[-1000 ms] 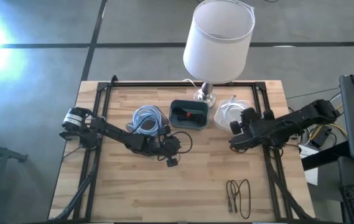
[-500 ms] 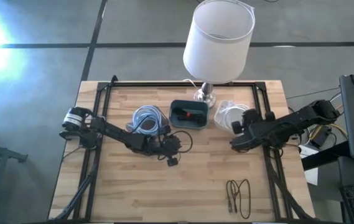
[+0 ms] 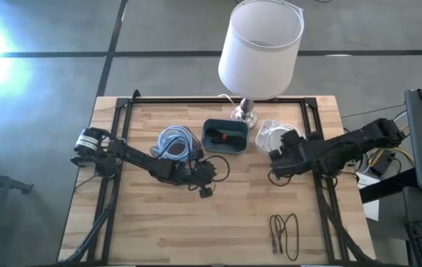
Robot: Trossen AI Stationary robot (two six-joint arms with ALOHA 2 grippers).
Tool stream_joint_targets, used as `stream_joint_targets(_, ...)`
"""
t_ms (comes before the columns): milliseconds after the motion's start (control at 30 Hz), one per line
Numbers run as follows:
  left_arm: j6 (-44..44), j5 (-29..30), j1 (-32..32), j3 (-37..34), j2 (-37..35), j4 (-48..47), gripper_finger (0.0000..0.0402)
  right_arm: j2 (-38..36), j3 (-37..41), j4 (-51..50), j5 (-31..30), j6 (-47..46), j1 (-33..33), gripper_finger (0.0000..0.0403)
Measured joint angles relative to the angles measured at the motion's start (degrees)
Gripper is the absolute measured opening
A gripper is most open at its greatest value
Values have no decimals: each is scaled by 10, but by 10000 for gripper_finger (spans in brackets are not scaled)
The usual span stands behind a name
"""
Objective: Pick & Place USB Port
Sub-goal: Put the black USB cable into the blue bin
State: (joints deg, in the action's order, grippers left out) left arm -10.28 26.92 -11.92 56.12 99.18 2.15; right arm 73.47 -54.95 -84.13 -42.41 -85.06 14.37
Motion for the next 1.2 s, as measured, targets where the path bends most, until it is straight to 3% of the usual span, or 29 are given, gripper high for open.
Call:
stream_joint_targets(233, 0, 0, 0, 0, 0, 0, 100, 0, -56, 82, 174, 84, 7, 120)
stream_joint_targets(533, 0, 0, 0, -1, 0, 0, 100, 0, -15, 247, 348, 76, 84, 126)
stream_joint_targets(933, 0, 0, 0, -1, 0, 0, 100, 78, 14, 324, 492, -120, 222, 145)
stream_joint_targets(1200, 2, 0, 0, -2, 0, 0, 100, 147, -5, 405, 528, -111, 235, 154)
